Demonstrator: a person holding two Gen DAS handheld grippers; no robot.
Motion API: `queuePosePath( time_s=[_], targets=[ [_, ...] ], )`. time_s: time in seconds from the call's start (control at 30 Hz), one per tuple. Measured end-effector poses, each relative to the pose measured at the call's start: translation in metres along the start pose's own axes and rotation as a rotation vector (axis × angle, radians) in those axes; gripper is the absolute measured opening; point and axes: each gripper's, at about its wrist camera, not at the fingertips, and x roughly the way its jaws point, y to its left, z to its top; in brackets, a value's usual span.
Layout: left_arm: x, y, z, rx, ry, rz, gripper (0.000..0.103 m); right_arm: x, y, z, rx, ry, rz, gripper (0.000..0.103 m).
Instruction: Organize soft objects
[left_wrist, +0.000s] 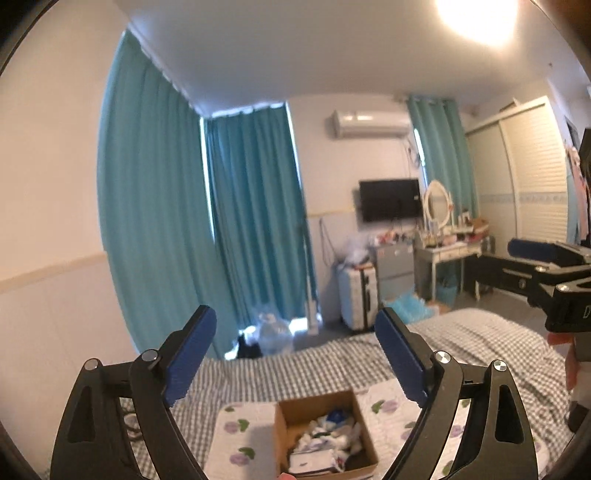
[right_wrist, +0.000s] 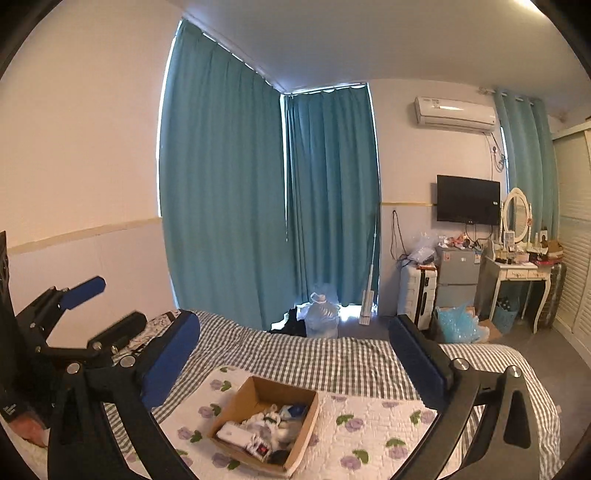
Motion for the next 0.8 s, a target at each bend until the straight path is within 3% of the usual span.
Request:
queuePosePath(
  time_s=[0.2,0.37,0.47,0.57,0.63,0.8],
  targets=[
    [-0.034,-0.010,-0.013,-0.024,-0.071,-0.009,0.089,-0.042,-0.003,-0.017,-0.024,-0.041,-0.026,0.103],
    [-0.029,-0.018,-0.049,-0.012,-0.081,-0.012,0.090,-0.052,-0.010,-0.056,0.008,-0.059,-0.035,0.103],
    [-0.020,-0.022,-0.080,0.011,-0.080,0.011,0.090,-0.050,-0.009,-0.087,-0.020,-0.090,-0.113,0.103],
    [-0.004,-0.024,-0.112,-0.029,-0.037,0.042,0.090,-0.039,-0.014,-0.116,-0.008,-0.097,-0.114,0.103],
    [0.009,-0.023,-0.129,-0.064,0.016,0.021,0.090,-0.024,-0.021,-0.136,0.007,-0.062,-0.118,0.103],
    [0.034,-0.037,-0.153,-0.023,0.077,0.033,0.090,0.012,-0.036,-0.186,0.041,0.051,-0.114,0.103]
  ],
)
